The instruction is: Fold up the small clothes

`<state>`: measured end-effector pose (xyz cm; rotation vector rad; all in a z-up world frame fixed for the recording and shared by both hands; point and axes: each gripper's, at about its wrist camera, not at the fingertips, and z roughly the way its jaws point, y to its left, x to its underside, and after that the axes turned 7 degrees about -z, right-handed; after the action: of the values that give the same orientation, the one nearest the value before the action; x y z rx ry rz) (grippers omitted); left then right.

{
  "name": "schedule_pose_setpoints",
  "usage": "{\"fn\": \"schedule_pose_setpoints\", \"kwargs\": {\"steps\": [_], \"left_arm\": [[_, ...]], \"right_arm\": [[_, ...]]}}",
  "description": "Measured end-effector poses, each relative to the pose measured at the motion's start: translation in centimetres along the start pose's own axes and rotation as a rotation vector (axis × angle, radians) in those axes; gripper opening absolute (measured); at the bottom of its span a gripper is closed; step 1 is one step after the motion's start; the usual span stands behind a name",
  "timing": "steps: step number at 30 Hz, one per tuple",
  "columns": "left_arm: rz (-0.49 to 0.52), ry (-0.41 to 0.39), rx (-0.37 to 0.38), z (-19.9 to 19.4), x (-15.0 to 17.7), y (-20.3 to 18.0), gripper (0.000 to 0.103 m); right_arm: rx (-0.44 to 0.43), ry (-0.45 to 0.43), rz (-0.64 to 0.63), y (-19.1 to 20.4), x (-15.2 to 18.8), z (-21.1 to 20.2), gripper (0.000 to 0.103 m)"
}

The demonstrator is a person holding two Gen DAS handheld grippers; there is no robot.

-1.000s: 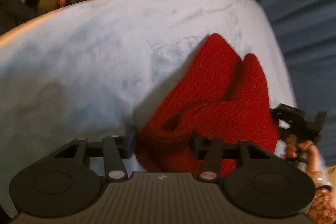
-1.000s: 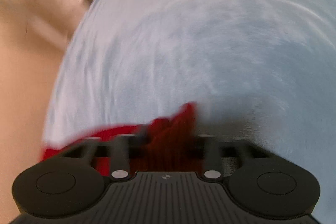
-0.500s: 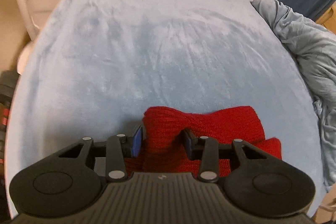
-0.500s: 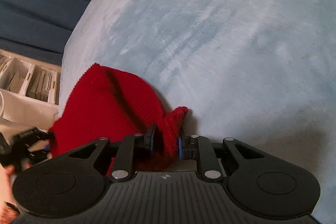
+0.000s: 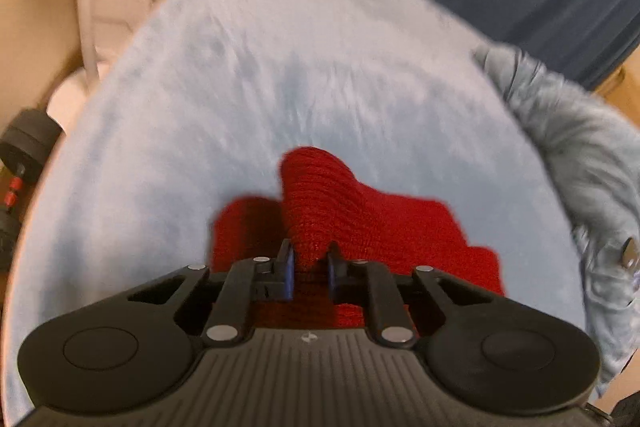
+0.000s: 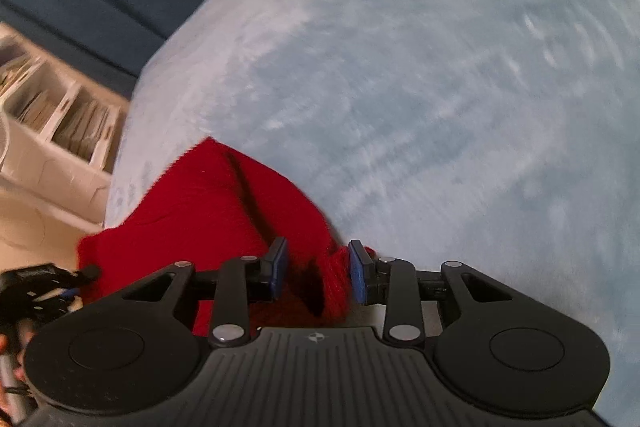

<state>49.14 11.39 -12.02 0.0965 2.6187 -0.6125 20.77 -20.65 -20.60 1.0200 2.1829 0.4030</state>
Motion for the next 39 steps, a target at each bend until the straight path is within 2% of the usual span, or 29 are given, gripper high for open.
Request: {"fn": "schedule_pose_setpoints", "kwargs": {"steps": [1, 3, 4, 5, 6, 8, 9, 12, 14, 15, 16, 17, 18, 20, 23, 25, 28, 31, 34, 39], "left_arm": [[0.008, 0.003, -0.007, 0.2, 0.0, 0.6, 0.017], [0.043, 0.052, -0.093, 2.6, 0.0, 0.7, 0.019], [0.07, 0.068, -0.14, 4.1, 0.3, 0.5, 0.027], [0.072, 0.072, -0.158, 4.7, 0.4, 0.2, 0.043], [0.066, 0.058, -0.169, 4.8, 0.6, 0.0, 0.049], [0.064, -0.018, -0.205, 3.6, 1.1, -0.1, 0.085], [0.066, -0.04, -0.226, 2.8, 1.6, 0.2, 0.091], [0.099, -0.066, -0.289, 0.0, 3.3, 0.9, 0.091], [0.181, -0.108, -0.341, -3.3, 5.9, 0.1, 0.092], [0.234, -0.132, -0.354, -4.8, 7.6, -0.7, 0.095], [0.284, -0.16, -0.367, -6.9, 9.7, -1.7, 0.103], [0.311, -0.2, -0.377, -8.6, 11.7, -2.7, 0.103], [0.323, -0.224, -0.381, -10.3, 13.7, -3.5, 0.103], [0.309, -0.219, -0.368, -12.7, 17.1, -4.8, 0.103], [0.205, -0.191, -0.318, -16.1, 22.2, -5.7, 0.103], [0.147, -0.199, -0.34, -18.1, 25.2, -6.2, 0.103], [0.14, -0.232, -0.356, -20.0, 28.1, -7.3, 0.103], [0.225, -0.256, -0.39, -21.5, 29.8, -8.9, 0.103], [0.237, -0.272, -0.387, -22.8, 31.0, -9.9, 0.103], [0.235, -0.263, -0.389, -23.0, 32.3, -10.6, 0.103]], "right_arm": [[-0.003, -0.008, -0.008, 0.1, 0.0, 0.1, 0.038], [0.015, -0.001, -0.033, 0.5, 0.1, 0.8, 0.045], [0.024, 0.01, -0.04, 0.5, 0.1, 1.4, 0.046], [0.04, 0.021, -0.034, 0.5, 0.0, 1.6, 0.047], [0.045, 0.03, -0.02, 0.4, -0.1, 1.6, 0.049], [0.039, 0.046, -0.025, -0.1, -0.4, 1.4, 0.05], [0.045, 0.051, -0.044, -0.1, -0.3, 1.0, 0.051], [0.079, 0.081, -0.093, -0.1, -0.2, -0.5, 0.052], [0.086, 0.068, -0.184, 1.0, 0.3, -2.6, 0.054], [0.098, 0.055, -0.272, 2.0, 0.8, -4.0, 0.061], [0.093, 0.052, -0.349, 2.9, 1.4, -5.2, 0.067], [0.08, 0.055, -0.438, 3.9, 2.3, -6.8, 0.074], [0.067, 0.053, -0.495, 4.7, 3.1, -8.1, 0.074], [0.025, 0.052, -0.55, 5.8, 4.8, -10.9, 0.076], [-0.01, 0.041, -0.571, 6.7, 7.3, -15.0, 0.076], [-0.012, -0.003, -0.588, 6.9, 8.6, -17.4, 0.077], [0.016, -0.085, -0.645, 7.3, 10.3, -20.1, 0.078], [0.035, -0.134, -0.697, 7.5, 11.2, -21.7, 0.079], [0.043, -0.147, -0.732, 7.4, 11.9, -22.7, 0.079], [0.02, -0.114, -0.761, 7.2, 12.9, -23.6, 0.079]]}}
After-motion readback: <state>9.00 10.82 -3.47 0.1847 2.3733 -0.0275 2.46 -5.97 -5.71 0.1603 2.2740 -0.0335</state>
